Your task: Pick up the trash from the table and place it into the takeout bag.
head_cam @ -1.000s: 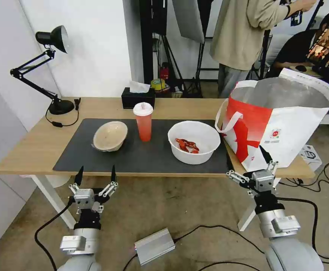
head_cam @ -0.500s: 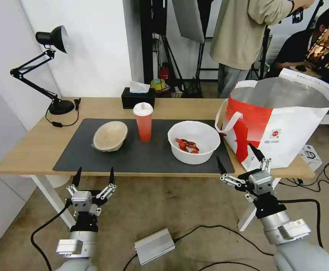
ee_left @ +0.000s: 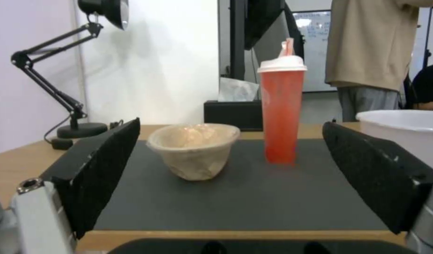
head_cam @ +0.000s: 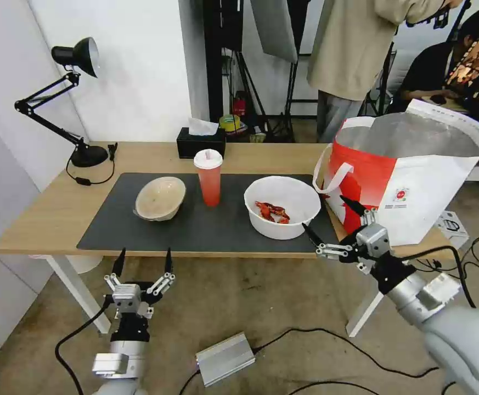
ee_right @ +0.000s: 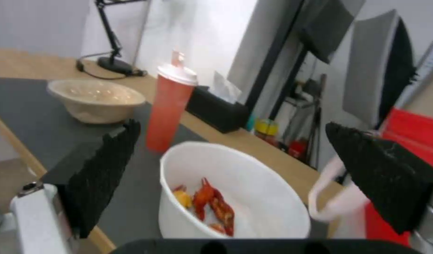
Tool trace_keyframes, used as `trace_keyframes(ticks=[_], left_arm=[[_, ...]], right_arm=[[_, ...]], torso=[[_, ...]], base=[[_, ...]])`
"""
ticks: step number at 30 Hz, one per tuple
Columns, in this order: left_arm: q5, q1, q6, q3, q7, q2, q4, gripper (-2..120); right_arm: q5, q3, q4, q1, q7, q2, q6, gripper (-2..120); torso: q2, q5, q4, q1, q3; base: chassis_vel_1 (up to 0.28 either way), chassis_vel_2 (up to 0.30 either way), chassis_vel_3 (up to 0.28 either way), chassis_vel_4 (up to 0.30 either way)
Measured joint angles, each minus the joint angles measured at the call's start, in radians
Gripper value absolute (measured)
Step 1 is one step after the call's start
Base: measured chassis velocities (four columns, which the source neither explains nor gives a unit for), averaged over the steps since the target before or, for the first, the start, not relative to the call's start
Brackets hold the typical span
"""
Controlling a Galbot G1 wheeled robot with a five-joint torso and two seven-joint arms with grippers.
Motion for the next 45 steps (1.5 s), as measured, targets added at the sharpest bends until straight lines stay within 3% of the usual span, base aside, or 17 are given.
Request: trace_keyframes(ticks=[4,6,12,27,45], left_arm=[[0.000,-0.001,-0.005,0.002,0.000,-0.002,0.010,100],[0.000,-0.007,-0.017,0.004,0.001,-0.003,0.032,100],[-0.001,-0.011,-0.021,0.006,0.004,-0.006,0.047,100],[-0.004,-0.032,-0.027,-0.001,0.017,-0.020,0.075,100],[-0.016,-0.054,-0.053,-0.005,0.019,-0.020,0.124,100]], right_arm=[[0.036,-0.040,-0.021,0.057,-0.003,-0.045,-0.014,100],[0.096,-0.158,-0.071,0.174,-0.014,-0.112,-0.033,100],[0.167,-0.312,-0.130,0.350,-0.042,-0.162,-0.052,100],[0.312,-0.655,-0.209,0.670,-0.055,-0.205,-0.140,100],[0.379,-0.882,-0.290,0.908,-0.065,-0.217,-0.179,100]], torso=[[0.000,-0.0002,0.0002,0.000,0.000],[0.000,-0.0001,0.0001,0.000,0.000],[0.000,-0.0001,0.0002,0.000,0.000],[0.000,-0.0002,0.0000,0.000,0.000],[0.000,-0.0002,0.0001,0.000,0.000]], base=[[0.000,0.000,0.000,0.000],[0.000,0.000,0.000,0.000],[0.000,0.000,0.000,0.000],[0.000,0.000,0.000,0.000],[0.000,0.000,0.000,0.000]])
